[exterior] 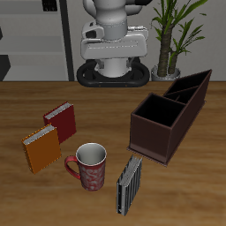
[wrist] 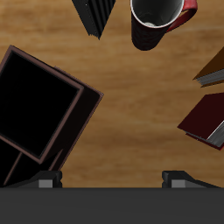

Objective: Place the orange book into the left desk caddy's left compartment and place the striped book into the left desk caddy's right compartment and place the red book into the left desk caddy's right compartment

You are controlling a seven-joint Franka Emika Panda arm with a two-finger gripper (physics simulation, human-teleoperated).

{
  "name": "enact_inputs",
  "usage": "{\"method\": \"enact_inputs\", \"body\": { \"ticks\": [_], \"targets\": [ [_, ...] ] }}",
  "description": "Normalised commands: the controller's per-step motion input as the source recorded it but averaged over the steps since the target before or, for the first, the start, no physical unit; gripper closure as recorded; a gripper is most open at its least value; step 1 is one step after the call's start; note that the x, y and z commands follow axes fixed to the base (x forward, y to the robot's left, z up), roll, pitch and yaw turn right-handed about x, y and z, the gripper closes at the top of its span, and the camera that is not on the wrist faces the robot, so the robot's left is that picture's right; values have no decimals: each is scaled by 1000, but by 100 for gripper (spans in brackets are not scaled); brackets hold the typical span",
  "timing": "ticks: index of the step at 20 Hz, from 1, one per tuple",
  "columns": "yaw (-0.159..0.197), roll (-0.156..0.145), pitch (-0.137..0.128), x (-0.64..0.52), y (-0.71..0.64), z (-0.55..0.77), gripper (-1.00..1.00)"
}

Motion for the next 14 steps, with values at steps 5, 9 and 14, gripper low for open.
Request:
{"method": "enact_inputs", "body": {
  "ticks": [5,9,14],
  "targets": [
    [-5,2,-9,82,-71,71,-100],
    [48,72,-26,144,-194,181,-100],
    [-31,1,-3,323,-491,224,-100]
  ]
}}
